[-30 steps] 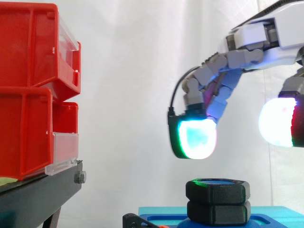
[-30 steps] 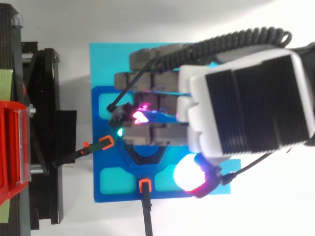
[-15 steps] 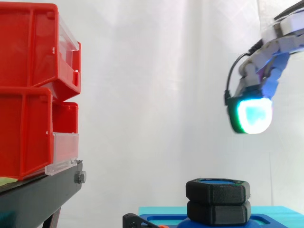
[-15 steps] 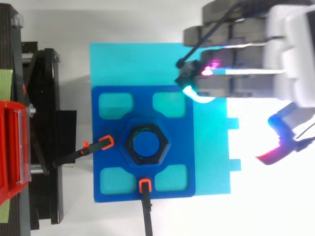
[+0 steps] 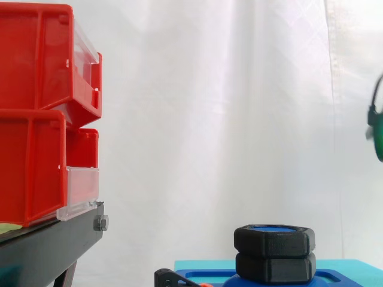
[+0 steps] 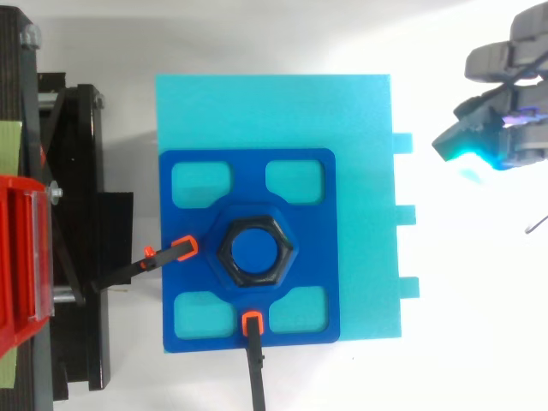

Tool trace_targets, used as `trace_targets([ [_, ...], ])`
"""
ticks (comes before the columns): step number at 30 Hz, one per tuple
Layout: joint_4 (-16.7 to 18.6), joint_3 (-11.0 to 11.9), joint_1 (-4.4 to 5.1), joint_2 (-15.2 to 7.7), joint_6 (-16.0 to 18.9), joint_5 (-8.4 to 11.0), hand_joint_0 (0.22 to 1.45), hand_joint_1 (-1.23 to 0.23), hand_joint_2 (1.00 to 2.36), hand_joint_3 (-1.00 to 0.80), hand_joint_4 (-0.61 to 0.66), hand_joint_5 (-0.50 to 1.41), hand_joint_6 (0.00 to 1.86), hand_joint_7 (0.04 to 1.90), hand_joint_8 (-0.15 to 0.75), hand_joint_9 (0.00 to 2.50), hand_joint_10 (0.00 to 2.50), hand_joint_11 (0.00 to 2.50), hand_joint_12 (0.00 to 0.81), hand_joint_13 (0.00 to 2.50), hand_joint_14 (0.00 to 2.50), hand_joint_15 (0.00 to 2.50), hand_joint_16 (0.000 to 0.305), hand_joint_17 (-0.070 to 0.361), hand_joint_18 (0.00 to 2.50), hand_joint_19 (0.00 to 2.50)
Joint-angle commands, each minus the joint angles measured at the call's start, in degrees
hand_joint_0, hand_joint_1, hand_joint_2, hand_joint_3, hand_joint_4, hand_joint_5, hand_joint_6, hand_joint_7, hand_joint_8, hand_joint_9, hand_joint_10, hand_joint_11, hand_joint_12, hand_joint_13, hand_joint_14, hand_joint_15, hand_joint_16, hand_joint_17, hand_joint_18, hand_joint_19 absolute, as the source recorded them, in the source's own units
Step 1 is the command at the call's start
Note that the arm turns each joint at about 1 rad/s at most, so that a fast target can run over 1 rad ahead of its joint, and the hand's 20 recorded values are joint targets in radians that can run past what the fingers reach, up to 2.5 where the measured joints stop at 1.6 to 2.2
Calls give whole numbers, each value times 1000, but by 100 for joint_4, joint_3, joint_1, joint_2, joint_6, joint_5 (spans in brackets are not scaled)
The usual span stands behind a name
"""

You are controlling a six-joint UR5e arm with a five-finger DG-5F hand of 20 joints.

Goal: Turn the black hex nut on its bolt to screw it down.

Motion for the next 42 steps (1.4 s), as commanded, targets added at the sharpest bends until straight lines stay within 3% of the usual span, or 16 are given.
trace_targets([
  [1,19,-204,9,72,171,1,482,-483,1000,-500,151,-200,501,772,232,559,3,97,351,375,0,0,45,102,386,292],
  [4,107,-248,9,72,452,1,482,-484,1000,-500,142,-219,502,737,223,434,0,0,367,300,0,0,46,102,303,251],
  [6,370,-248,27,72,927,-8,482,-485,1000,-500,129,-230,501,715,213,368,0,0,361,276,0,0,46,104,230,233],
  [10,827,-248,53,72,1516,-25,482,-490,1000,-500,100,-258,501,673,197,216,0,0,337,169,0,0,46,104,37,172],
  [11,959,-248,88,72,1894,-16,482,-485,1000,-500,98,-265,501,673,193,169,0,0,334,148,0,0,47,105,0,170],
  [14,1293,-248,132,72,2447,-16,486,-475,1000,-500,96,-288,501,669,203,107,0,0,317,92,0,0,47,106,0,182],
  [18,1627,-248,194,72,2878,-8,494,-435,1000,-500,79,-300,501,702,191,32,0,0,298,0,0,0,46,103,0,227],
  [24,1671,-248,229,63,2975,1,505,-429,1000,-500,72,-300,501,739,149,0,0,0,302,0,0,0,46,104,0,231],
  [27,1662,-248,238,63,2975,10,514,-437,1000,-500,63,-300,501,746,140,0,0,0,256,0,0,0,46,102,0,236],
  [42,1601,-256,238,72,2817,1,486,-448,1000,-500,107,-284,501,683,163,0,0,0,325,0,0,0,50,113,0,167],
])
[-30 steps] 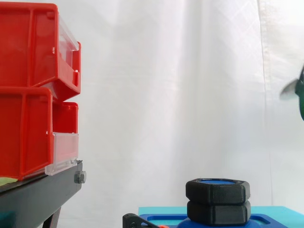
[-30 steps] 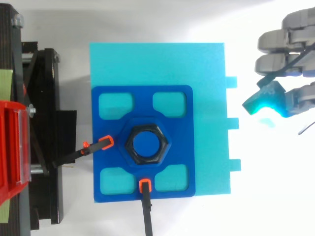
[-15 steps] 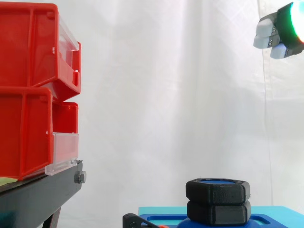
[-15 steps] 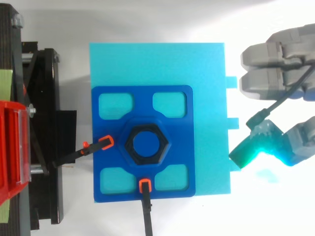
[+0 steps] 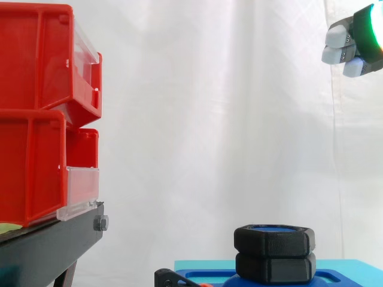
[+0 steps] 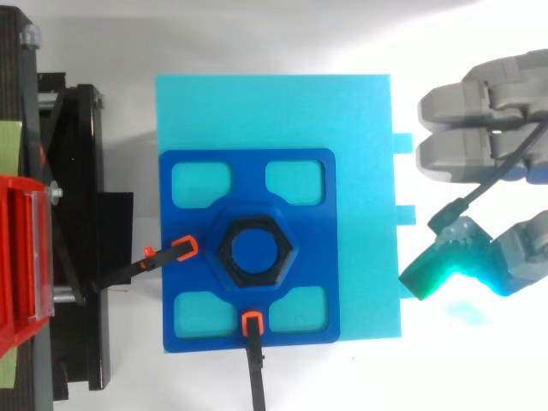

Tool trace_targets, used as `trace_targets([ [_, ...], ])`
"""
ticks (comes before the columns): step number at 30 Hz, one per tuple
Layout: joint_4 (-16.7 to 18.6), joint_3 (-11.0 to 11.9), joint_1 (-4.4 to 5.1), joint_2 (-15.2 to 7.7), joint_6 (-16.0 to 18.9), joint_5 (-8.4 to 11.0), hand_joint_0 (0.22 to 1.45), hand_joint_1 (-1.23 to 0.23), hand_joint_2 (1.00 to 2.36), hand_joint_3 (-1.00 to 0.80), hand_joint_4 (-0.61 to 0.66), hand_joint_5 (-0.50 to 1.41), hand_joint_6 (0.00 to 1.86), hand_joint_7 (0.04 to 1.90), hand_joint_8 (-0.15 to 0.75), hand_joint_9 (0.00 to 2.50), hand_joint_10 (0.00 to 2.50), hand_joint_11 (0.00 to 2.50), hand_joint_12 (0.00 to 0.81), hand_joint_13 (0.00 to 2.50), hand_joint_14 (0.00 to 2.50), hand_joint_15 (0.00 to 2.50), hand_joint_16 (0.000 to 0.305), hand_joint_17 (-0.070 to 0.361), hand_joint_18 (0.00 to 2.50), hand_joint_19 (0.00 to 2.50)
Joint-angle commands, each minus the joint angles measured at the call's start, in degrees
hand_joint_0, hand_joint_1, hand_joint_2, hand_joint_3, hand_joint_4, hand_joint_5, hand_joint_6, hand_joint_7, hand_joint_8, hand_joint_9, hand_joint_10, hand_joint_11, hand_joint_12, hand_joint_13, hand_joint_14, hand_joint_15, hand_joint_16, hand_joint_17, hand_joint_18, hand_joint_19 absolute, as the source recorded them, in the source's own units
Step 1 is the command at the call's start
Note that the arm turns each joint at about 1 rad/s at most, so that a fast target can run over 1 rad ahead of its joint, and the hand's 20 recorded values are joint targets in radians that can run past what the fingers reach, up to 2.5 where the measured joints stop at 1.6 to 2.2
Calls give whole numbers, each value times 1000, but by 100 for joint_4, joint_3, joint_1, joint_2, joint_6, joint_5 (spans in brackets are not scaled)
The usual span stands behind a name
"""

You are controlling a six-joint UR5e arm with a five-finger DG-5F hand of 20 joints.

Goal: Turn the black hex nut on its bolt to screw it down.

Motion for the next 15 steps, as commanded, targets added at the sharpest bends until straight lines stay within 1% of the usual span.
trace_targets([
  [1,7,-5,0,6,-100,-2,478,-426,1000,-500,106,-286,501,672,163,0,0,0,332,0,0,0,51,115,0,165],
  [7,25,-5,0,6,-161,-2,458,-358,1000,-500,71,-296,501,662,158,0,0,0,340,0,0,0,53,120,0,164],
  [12,16,-5,0,6,-152,-2,459,-350,1000,-500,69,-282,501,660,158,0,0,0,341,0,0,0,54,121,0,127],
  [13,33,-5,0,6,-152,-29,458,-323,1000,-500,49,-284,501,660,154,0,0,0,339,0,0,0,54,122,0,102],
  [15,25,4,0,6,-152,-2,453,-272,1000,-500,31,-286,501,647,150,0,0,0,338,0,0,0,55,124,0,87],
])
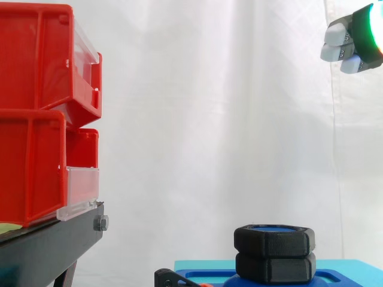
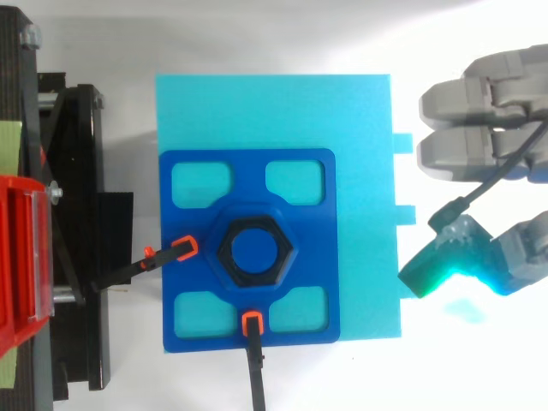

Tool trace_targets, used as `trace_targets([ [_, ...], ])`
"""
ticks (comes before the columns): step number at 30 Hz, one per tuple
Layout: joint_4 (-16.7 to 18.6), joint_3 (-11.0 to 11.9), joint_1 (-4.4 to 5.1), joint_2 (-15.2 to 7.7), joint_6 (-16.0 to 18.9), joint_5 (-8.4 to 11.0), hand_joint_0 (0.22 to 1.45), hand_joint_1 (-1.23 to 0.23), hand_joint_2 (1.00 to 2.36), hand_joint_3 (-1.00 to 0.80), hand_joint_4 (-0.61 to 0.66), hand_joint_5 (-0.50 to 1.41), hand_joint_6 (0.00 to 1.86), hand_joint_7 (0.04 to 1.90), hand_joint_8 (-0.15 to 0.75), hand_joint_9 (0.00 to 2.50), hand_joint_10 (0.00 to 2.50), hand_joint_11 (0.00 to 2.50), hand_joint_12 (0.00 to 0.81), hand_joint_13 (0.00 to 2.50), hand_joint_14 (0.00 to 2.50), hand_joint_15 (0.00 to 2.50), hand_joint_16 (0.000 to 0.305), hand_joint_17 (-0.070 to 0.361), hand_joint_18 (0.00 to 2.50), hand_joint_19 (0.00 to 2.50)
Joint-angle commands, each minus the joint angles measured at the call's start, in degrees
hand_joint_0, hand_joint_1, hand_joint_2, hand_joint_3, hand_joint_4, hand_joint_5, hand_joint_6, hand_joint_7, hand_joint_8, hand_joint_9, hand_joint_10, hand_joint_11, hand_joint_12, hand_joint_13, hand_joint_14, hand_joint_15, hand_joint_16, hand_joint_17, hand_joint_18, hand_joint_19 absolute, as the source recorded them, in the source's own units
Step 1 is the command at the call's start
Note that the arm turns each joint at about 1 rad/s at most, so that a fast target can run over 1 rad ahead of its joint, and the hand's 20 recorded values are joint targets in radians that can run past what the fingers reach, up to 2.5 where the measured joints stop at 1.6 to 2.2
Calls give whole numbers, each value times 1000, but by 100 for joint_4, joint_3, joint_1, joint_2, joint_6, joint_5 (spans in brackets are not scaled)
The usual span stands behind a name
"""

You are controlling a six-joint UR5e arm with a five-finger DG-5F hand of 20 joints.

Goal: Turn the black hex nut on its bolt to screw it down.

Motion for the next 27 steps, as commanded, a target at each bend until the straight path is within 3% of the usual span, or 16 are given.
trace_targets([
  [1,-10,-4,0,0,-5,8,451,-236,1000,-500,21,-291,501,627,144,0,0,0,337,0,0,0,56,127,0,86],
  [5,-10,-4,-18,-9,-5,8,448,-208,1000,-500,22,-300,500,542,133,0,0,0,335,0,0,0,57,128,0,100],
  [11,-10,-4,-18,-9,-5,8,431,-204,1000,-500,-14,-300,501,619,133,0,0,0,338,0,0,0,59,132,0,102],
  [19,-10,5,-18,0,-5,8,428,-199,1000,-500,31,-300,501,580,133,0,0,0,345,0,0,0,60,135,0,126],
  [27,-10,5,-18,0,-5,8,442,-181,1000,-500,-12,-300,501,584,131,0,0,0,334,0,0,0,59,133,0,95],
])
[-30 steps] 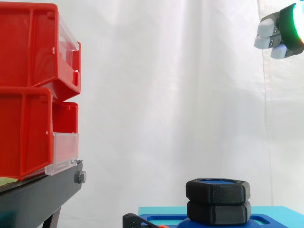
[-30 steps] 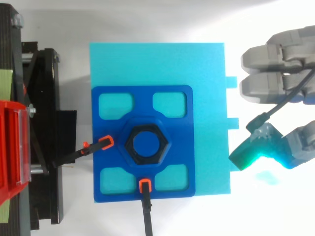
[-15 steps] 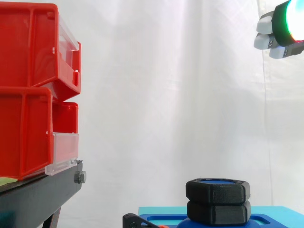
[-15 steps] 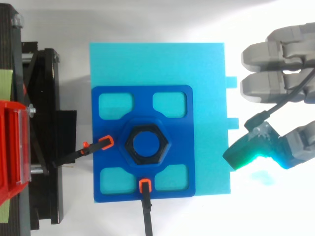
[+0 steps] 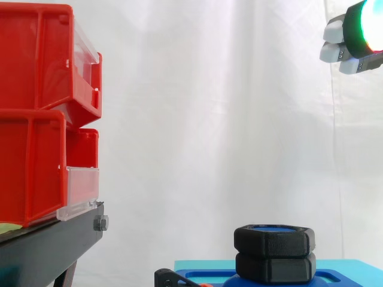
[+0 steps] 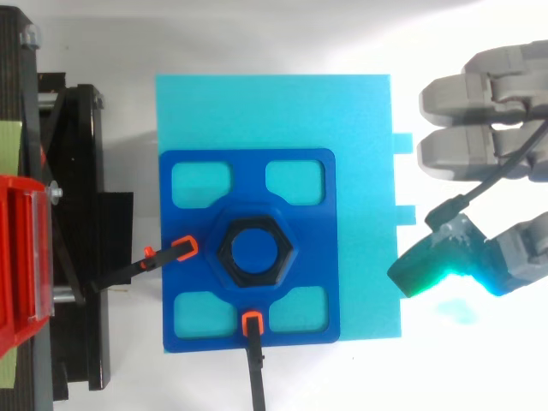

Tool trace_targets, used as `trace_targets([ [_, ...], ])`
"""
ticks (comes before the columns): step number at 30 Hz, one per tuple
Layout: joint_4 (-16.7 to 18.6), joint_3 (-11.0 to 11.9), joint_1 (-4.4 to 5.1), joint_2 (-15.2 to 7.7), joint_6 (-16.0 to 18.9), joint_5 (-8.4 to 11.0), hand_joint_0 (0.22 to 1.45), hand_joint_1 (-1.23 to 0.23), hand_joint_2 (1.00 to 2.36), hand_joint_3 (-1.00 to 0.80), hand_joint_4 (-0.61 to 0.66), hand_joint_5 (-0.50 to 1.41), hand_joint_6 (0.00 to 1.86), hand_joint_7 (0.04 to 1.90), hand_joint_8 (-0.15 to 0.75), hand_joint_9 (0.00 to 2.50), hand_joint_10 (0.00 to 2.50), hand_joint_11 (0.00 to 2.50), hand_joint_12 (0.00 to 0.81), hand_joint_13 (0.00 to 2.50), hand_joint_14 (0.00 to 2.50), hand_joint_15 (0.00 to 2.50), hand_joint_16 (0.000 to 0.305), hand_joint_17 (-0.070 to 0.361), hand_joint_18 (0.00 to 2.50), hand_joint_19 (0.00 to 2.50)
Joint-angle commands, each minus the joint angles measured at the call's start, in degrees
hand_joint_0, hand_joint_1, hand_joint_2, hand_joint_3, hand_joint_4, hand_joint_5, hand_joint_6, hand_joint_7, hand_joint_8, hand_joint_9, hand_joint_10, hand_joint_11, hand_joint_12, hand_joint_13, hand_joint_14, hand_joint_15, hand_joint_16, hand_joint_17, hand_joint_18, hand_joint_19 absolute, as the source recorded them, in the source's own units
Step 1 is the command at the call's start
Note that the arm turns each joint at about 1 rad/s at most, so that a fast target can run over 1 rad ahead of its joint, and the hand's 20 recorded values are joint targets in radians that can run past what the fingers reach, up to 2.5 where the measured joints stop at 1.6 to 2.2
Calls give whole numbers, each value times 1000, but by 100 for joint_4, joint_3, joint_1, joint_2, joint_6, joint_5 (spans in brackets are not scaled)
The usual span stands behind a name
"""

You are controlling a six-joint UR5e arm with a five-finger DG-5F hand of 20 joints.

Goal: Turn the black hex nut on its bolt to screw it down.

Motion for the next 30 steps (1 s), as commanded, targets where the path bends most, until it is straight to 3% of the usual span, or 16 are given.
trace_targets([
  [1,0,4,4,3,0,0,439,-184,1000,-500,-9,-300,501,596,131,0,0,0,335,0,0,0,59,134,0,92],
  [30,0,-4,4,-6,0,0,431,-156,1000,-500,29,-300,500,564,158,0,0,0,349,0,0,0,60,135,0,97],
])
